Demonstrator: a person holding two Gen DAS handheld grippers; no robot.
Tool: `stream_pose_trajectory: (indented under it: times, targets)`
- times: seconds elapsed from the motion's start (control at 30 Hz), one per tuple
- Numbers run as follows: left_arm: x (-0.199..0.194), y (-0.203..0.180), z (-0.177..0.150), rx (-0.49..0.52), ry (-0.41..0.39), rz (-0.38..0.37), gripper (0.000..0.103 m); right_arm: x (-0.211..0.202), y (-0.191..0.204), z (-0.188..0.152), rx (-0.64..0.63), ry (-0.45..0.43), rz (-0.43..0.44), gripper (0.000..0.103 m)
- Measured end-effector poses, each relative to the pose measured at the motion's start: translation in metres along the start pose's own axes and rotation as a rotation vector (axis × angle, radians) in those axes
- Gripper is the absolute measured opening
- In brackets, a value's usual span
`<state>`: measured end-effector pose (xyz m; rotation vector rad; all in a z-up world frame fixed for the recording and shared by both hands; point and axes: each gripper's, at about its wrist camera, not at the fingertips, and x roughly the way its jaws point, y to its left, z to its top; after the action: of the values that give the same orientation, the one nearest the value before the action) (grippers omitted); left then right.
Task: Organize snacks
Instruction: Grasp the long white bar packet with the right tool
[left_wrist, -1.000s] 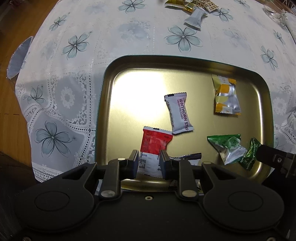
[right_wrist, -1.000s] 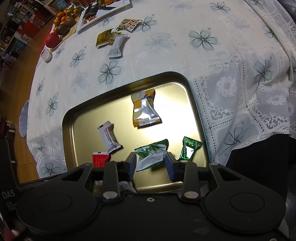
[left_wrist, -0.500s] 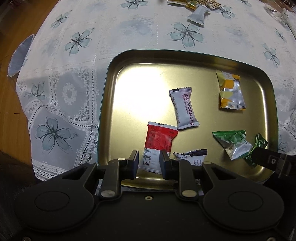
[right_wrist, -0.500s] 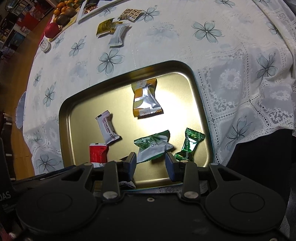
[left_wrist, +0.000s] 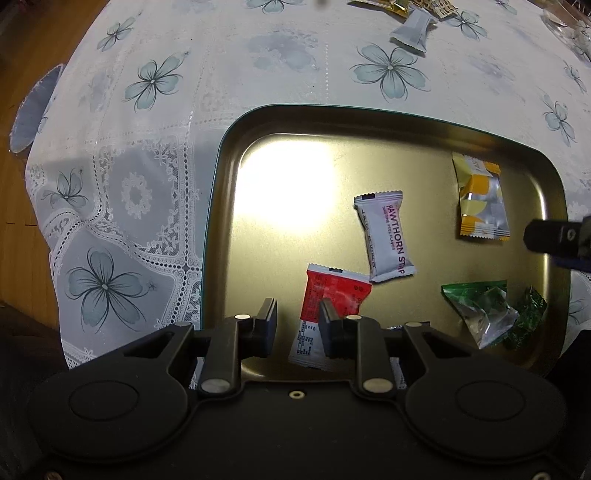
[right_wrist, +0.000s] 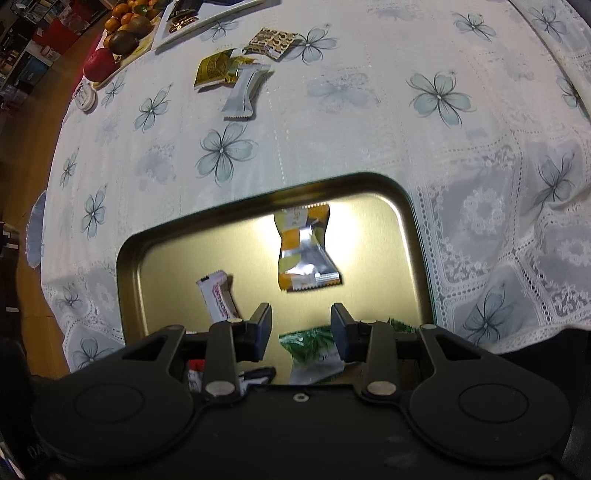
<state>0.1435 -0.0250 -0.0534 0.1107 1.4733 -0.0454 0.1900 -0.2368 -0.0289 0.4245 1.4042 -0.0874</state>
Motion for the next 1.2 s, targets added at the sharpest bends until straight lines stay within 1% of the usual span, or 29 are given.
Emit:
stream_pose_trajectory:
  times: [0.2,0.33,0.43,0.53,0.63,0.83,1.03,1.07,1.13,1.2]
  targets:
    - [0.003,0.002,0.016,0.006,0.005,-0.006,0.035,0.009,0.012,0.06,-0.022,-0.055,-0.058,0.038]
    - [0.0,0.005,0.032,0.003,-0.007,-0.011,0.035,0.024,0.019,0.101,0.001,-0.042,-0.052,0.038]
    - [-0.001,0.008,0.045,-0.008,-0.013,-0.019,0.035,0.039,0.031,0.127,-0.003,-0.053,-0.063,0.038]
    - [-0.001,0.011,0.055,-0.018,-0.015,-0.024,0.035,0.056,0.048,0.152,-0.017,-0.062,-0.062,0.042]
    - [0.001,0.016,0.062,-0.03,-0.012,-0.024,0.035,0.073,0.063,0.175,-0.013,-0.061,-0.038,0.044]
    - [0.003,0.027,0.071,-0.054,-0.007,-0.02,0.035,0.105,0.079,0.2,0.01,-0.073,-0.064,0.045]
    - [0.002,0.031,0.081,-0.057,-0.008,-0.015,0.035,0.125,0.087,0.207,0.015,-0.061,-0.094,0.043]
    - [0.002,0.03,0.082,-0.052,-0.009,-0.012,0.035,0.127,0.086,0.207,0.021,-0.055,-0.087,0.042]
    - [0.001,0.028,0.085,-0.043,-0.009,-0.013,0.035,0.127,0.083,0.204,0.024,-0.048,-0.092,0.025]
    - [0.001,0.025,0.087,-0.034,-0.003,-0.025,0.035,0.125,0.078,0.2,0.019,-0.038,-0.101,0.025]
